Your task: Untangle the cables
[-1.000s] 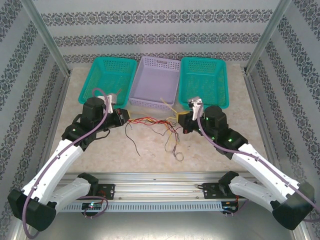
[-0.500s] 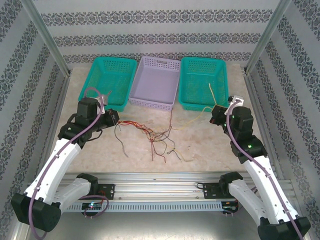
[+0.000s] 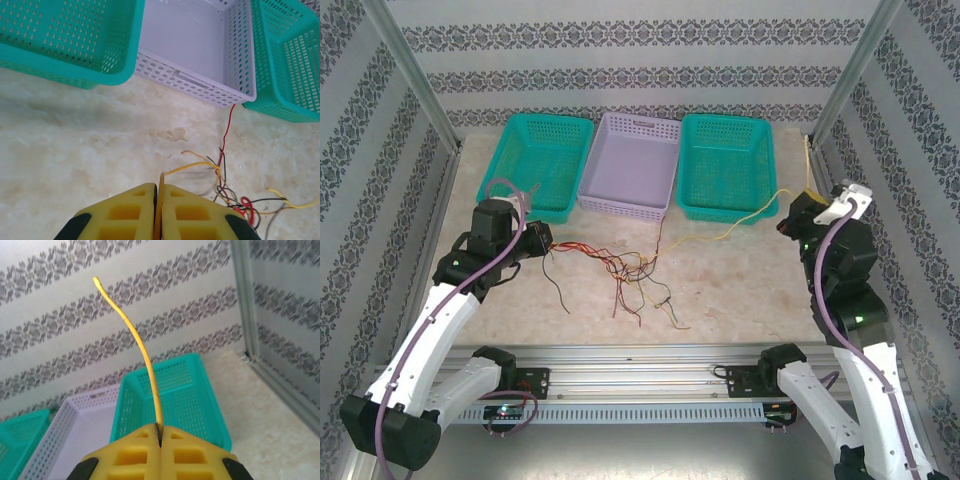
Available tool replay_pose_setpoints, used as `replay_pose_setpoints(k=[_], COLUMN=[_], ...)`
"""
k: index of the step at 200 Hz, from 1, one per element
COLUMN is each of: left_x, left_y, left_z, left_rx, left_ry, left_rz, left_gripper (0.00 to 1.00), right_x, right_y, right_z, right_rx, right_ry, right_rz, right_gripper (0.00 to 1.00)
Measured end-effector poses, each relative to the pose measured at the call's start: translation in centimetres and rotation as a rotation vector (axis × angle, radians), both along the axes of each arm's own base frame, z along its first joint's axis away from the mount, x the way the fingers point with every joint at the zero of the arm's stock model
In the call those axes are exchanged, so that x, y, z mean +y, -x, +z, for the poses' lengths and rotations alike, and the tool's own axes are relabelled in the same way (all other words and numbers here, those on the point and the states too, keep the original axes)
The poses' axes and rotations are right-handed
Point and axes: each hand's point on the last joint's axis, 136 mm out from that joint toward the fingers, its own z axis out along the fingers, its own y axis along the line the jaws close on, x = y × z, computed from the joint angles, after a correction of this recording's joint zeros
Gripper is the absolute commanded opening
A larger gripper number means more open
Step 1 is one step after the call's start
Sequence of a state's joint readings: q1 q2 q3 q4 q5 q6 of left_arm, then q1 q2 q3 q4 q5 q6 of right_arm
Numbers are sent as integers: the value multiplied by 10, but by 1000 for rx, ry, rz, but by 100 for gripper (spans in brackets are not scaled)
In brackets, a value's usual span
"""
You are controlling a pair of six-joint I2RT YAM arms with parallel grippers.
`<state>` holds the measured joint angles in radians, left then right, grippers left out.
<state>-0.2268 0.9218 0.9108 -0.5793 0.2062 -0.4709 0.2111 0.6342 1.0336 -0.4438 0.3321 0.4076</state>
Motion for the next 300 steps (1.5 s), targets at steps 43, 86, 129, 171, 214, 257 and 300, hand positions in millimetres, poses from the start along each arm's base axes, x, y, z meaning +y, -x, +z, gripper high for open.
replay_pose_setpoints(k=[43, 86, 129, 171, 214, 257, 300], left_x=[5, 10, 15, 16, 20, 19, 28], left_y=[1, 1, 5, 6, 9, 6, 4], left_z=[0, -2, 0, 3, 9, 3, 4], left_rx=[-2, -1, -11, -20, -44, -22, -33], left_ry=[-25, -52, -67, -69, -75, -81, -112], left_rz=[18, 30, 48, 52, 62, 62, 106], left_gripper=[0, 0, 0, 0, 0, 0, 0], right_x=[-20, -35, -29, 10, 31, 91, 133], right_y=[17, 33, 23, -26, -32, -50, -38], right_z=[57, 91, 96, 42, 14, -21, -69], right_rx=[-110, -173, -100, 125, 267, 412, 603], right_ry=[29, 68, 147, 220, 276, 325, 372], right_rz=[-97, -174, -141, 9, 108, 340, 543], right_gripper=[0, 0, 0, 0, 0, 0, 0])
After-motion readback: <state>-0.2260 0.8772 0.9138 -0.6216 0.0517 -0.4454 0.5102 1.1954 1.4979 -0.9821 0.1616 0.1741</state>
